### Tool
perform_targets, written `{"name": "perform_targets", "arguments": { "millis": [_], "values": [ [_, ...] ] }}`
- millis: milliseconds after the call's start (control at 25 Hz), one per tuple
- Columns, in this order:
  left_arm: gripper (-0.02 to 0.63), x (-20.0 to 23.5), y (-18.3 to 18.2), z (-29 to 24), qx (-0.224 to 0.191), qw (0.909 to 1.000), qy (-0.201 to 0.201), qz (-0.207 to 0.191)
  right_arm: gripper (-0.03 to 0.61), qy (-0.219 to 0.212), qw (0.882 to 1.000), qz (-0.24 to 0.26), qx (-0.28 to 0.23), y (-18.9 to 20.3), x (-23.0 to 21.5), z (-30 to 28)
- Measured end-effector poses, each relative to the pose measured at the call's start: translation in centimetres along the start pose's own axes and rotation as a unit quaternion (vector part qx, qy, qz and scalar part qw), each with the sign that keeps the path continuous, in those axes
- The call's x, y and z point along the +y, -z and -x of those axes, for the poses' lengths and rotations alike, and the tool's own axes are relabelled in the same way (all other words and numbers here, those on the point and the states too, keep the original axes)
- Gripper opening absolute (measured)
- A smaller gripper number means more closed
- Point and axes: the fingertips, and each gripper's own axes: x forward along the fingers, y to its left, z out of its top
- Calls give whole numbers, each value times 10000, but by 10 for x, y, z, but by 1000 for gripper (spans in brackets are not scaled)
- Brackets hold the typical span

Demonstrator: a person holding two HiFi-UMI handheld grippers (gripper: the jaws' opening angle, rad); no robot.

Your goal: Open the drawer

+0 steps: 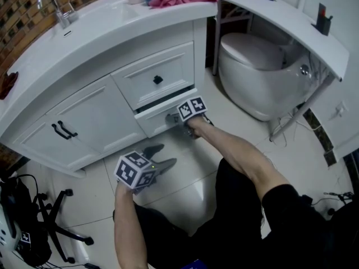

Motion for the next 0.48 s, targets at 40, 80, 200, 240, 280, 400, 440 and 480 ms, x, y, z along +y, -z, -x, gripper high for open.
{"name": "perform_targets", "arguments": {
  "millis": [40, 80, 200, 240, 280, 400, 440, 480],
  "values": [
    [287, -1, 0, -1, -4, 10000, 1, 1, 152, -7, 10000, 22, 36, 2, 0, 1],
    [287, -2, -1, -1, -6, 10000, -3, 0, 150, -11, 10000, 43, 72, 4, 1, 2],
    [287, -4, -2, -1, -9, 10000, -19, -8, 150, -15, 9998, 94, 158, 9, 1, 5],
    [287, -5, -2, -1, -8, 10000, -24, -13, 149, -21, 9998, 106, 179, 11, 2, 6],
    [287, -6, -2, 0, -7, 10000, -28, -20, 149, -26, 9997, 118, 198, 12, 2, 7],
    [287, -10, -4, 0, -3, 10000, -32, -43, 149, -32, 9995, 176, 262, 16, 5, 9],
    [287, -11, -5, 0, -8, 10000, -27, -51, 149, -28, 9994, 200, 283, 17, 5, 10],
    [287, -12, -6, 0, -16, 10000, -19, -59, 147, -19, 9993, 224, 305, 19, 5, 11]
  ]
}}
